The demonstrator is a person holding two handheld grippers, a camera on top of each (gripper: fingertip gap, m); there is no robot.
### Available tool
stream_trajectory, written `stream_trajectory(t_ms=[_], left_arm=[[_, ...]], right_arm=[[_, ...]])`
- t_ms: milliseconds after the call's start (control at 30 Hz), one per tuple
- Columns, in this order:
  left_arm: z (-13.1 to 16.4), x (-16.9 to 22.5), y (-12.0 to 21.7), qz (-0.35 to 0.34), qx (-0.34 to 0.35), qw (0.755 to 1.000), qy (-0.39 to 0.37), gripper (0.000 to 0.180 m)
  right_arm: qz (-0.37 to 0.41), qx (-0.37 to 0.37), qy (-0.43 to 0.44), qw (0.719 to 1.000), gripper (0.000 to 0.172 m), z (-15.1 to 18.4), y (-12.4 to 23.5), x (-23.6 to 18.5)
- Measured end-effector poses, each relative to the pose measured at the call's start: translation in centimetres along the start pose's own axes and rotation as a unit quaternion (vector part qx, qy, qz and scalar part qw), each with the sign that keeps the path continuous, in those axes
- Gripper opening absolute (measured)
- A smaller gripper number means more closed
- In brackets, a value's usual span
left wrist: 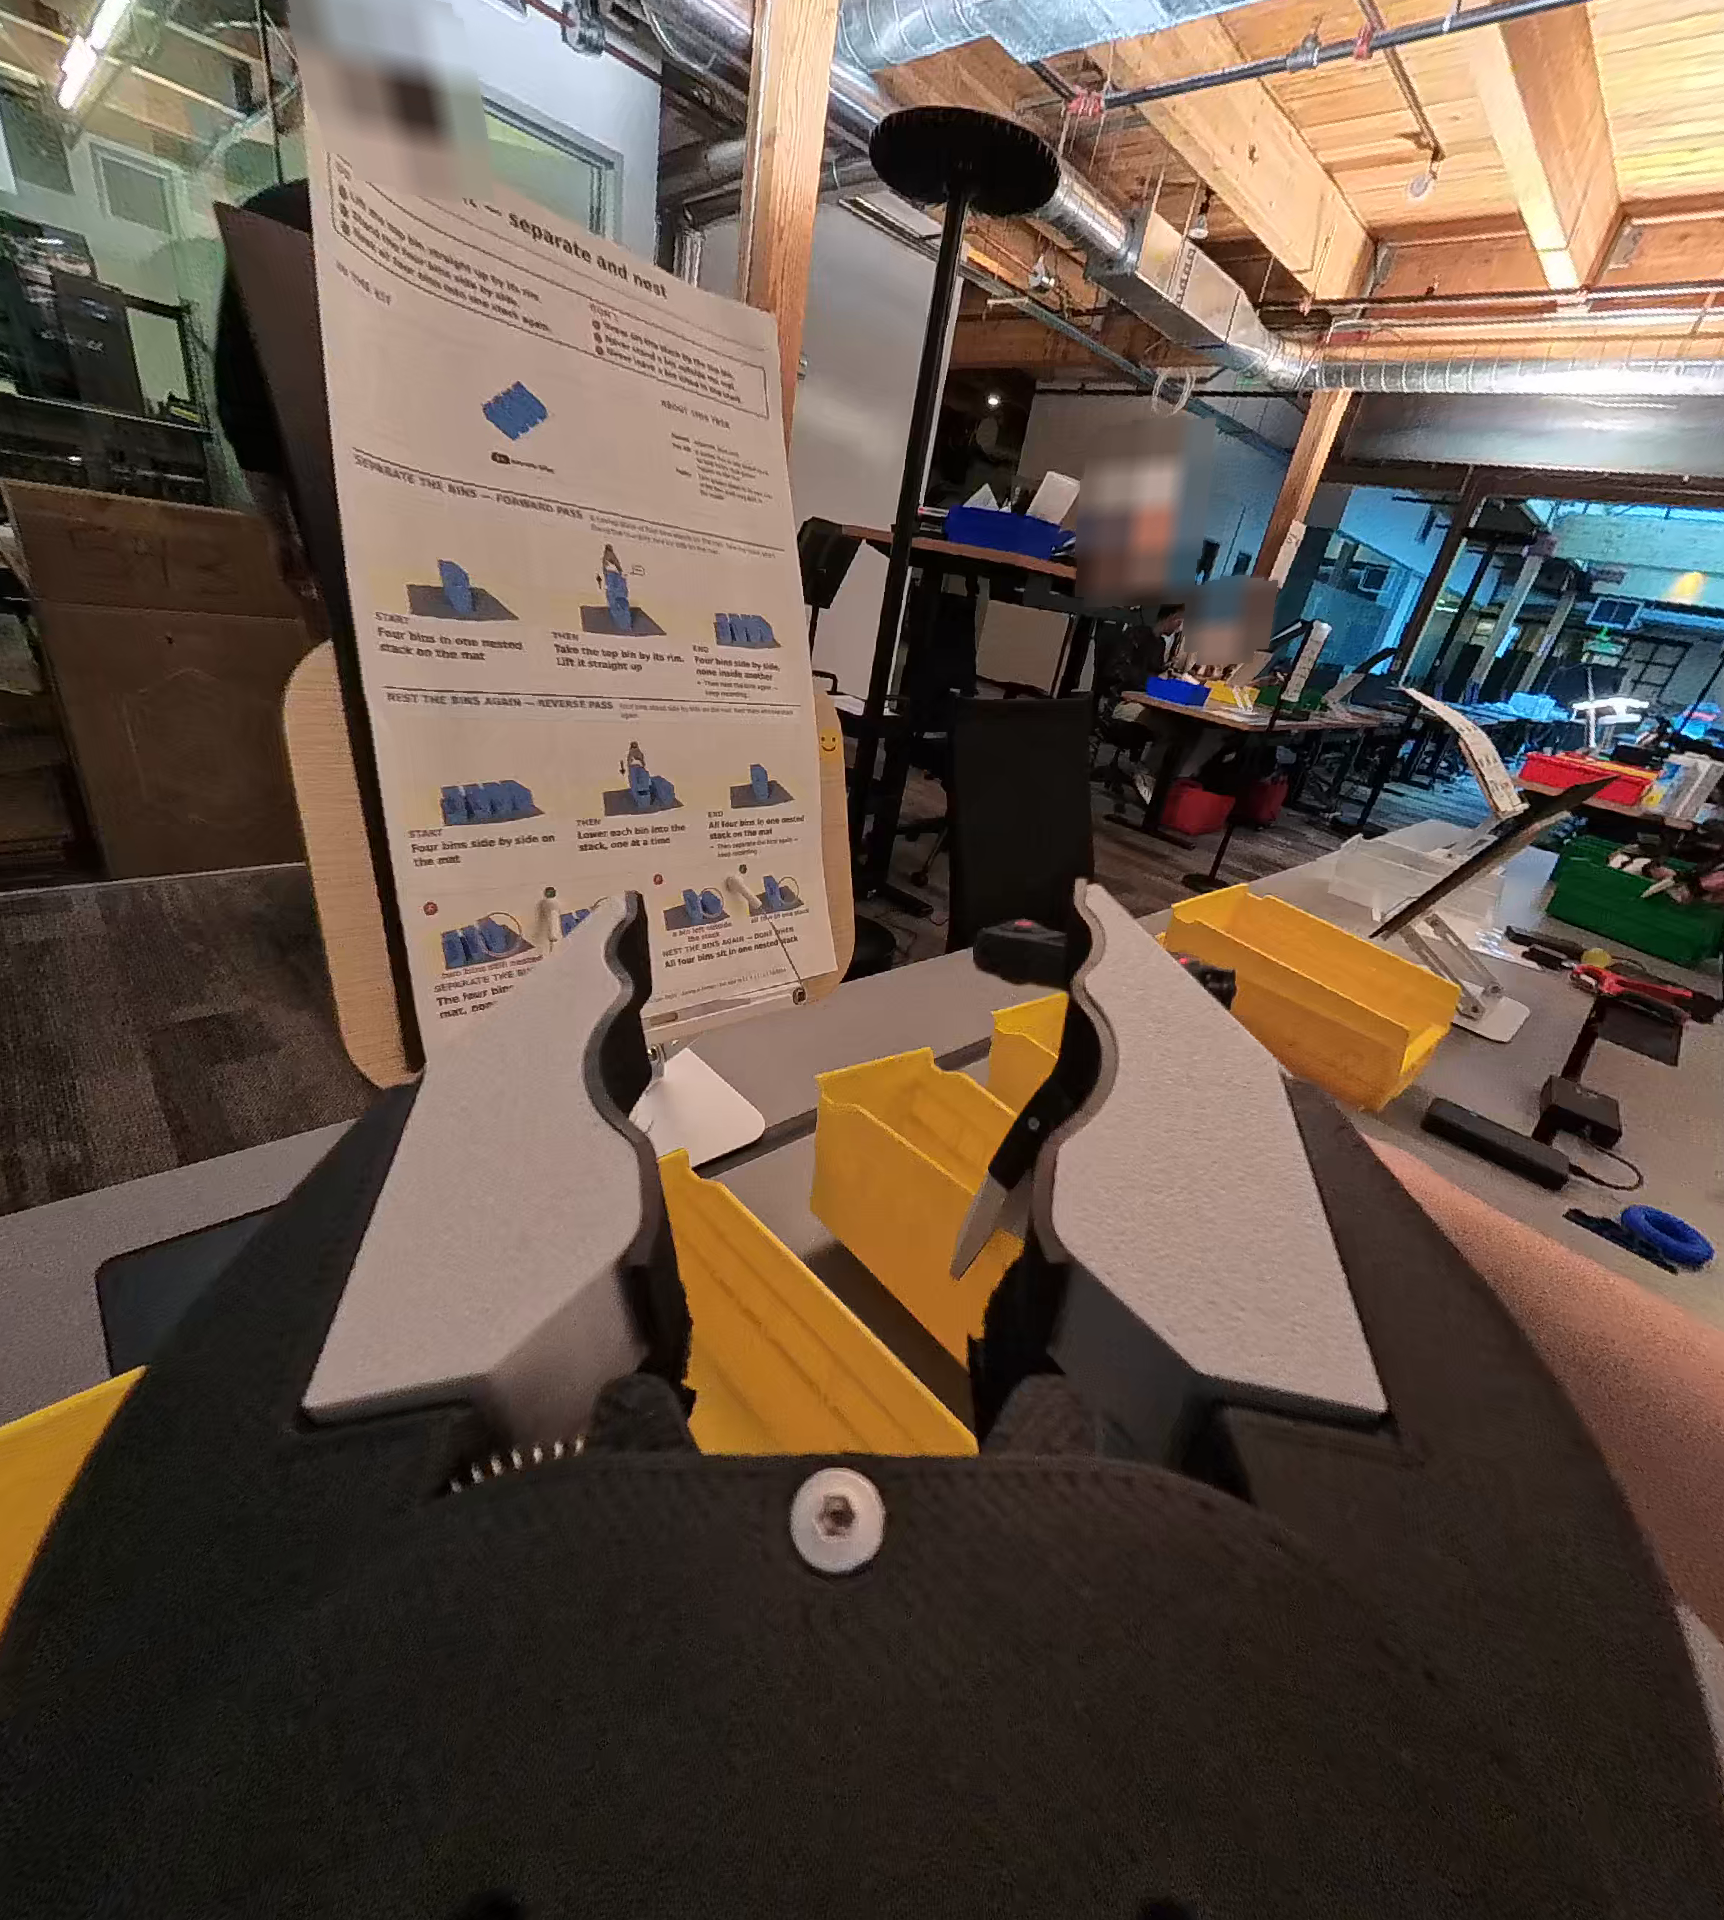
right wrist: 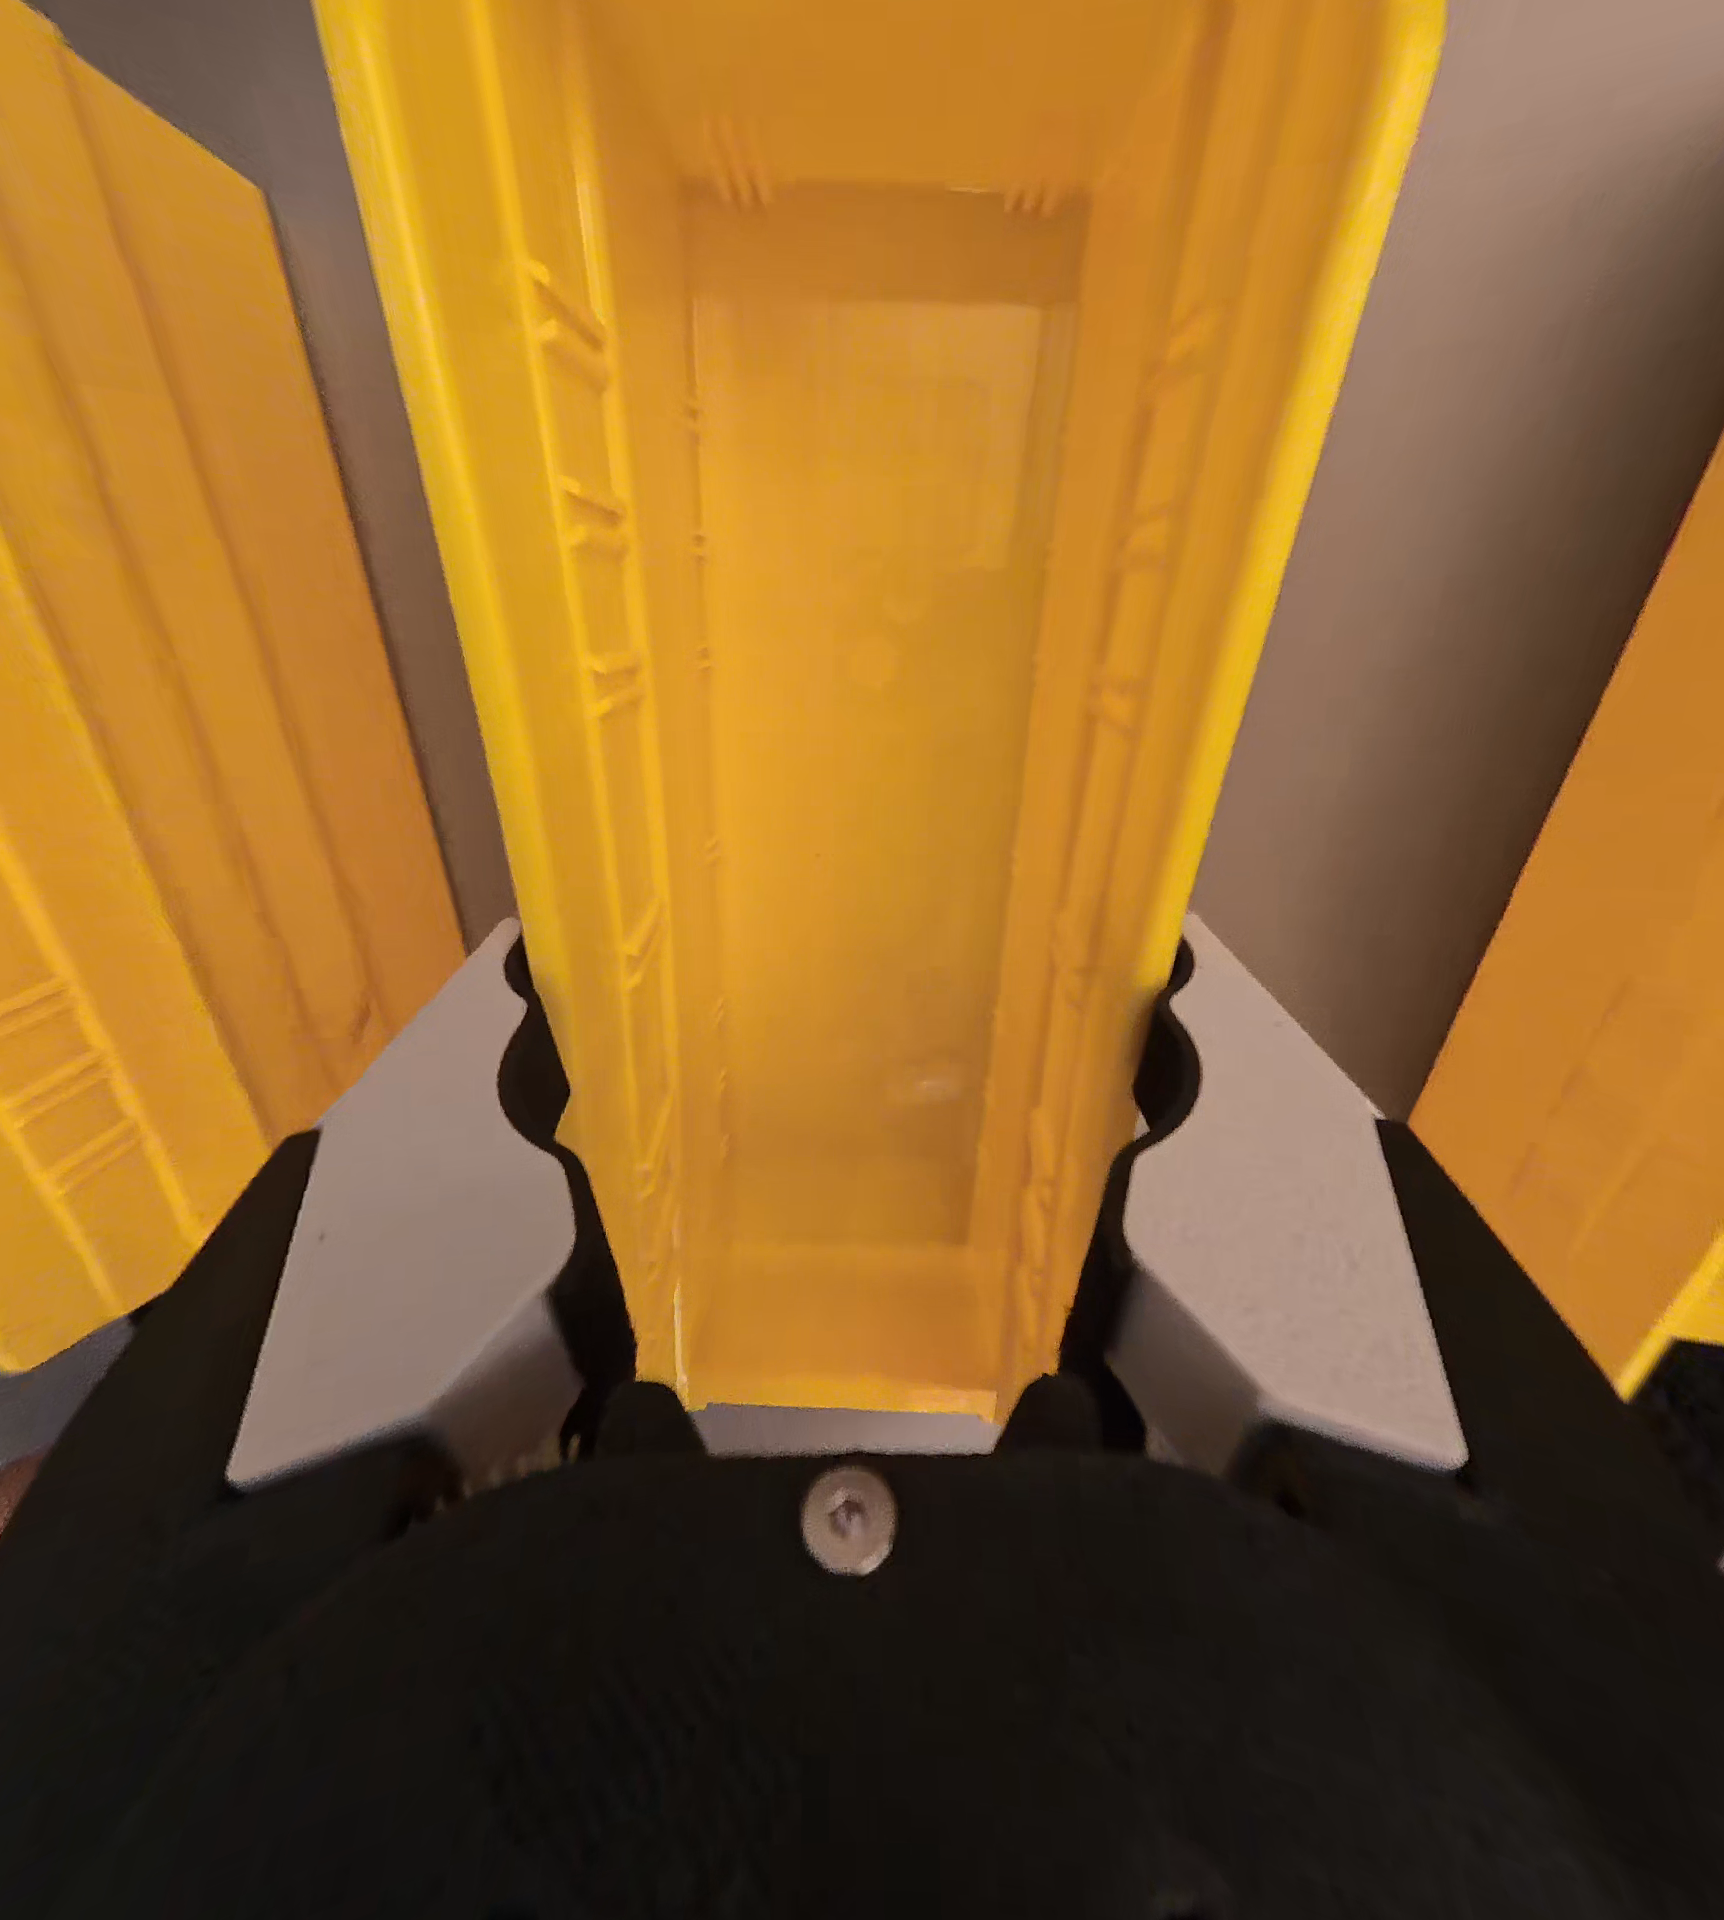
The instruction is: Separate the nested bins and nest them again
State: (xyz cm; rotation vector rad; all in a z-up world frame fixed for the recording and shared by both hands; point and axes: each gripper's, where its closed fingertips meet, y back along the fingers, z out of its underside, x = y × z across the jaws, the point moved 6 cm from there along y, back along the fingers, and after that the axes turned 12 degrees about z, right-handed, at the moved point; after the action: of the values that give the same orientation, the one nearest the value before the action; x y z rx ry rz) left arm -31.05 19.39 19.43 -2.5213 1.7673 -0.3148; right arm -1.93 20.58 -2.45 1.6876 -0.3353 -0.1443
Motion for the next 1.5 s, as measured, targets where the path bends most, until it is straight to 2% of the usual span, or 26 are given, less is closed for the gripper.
stream_trajectory(t_ms=[200, 300, 400, 567, 733, 1200, 1500], left_arm=[[-0.6, 0.2, 1.8, -0.013, 0.009, 1.0, 0.004, 0.079], [-1.1, 0.6, 2.7, -0.02, 0.022, 1.0, 0.0, 0.079], [-1.4, 1.2, 3.4, -0.023, 0.027, 0.999, -0.006, 0.079], [-1.6, 1.8, 3.8, -0.018, 0.025, 0.999, -0.011, 0.079], [-1.7, 2.4, 3.6, 0.017, 0.031, 0.999, -0.01, 0.078], [-1.5, 3.5, 2.9, 0.035, 0.02, 0.999, -0.015, 0.078], [-1.3, 4.4, 2.4, 0.051, 0.011, 0.998, -0.021, 0.078]], right_arm=[[0.029, 0.028, 0.018, 0.999, 0.115, -0.9, 7.3, -2.0], [0.017, 0.044, 0.032, 0.998, 0.116, -1.3, 10.7, -5.1], [-0.011, 0.05, 0.056, 0.997, 0.116, -1.6, 12.1, -9.1], [-0.05, 0.026, 0.072, 0.996, 0.117, -1.5, 10.5, -14.0], [-0.059, 0.006, 0.061, 0.996, 0.117, -1.2, 8.9, -16.1], [0.001, -0.003, 0.031, 1.0, 0.117, -0.6, 4.5, -17.2], [0.018, 0.043, 0.027, 0.999, 0.114, -1.5, 4.5, -17.6]])
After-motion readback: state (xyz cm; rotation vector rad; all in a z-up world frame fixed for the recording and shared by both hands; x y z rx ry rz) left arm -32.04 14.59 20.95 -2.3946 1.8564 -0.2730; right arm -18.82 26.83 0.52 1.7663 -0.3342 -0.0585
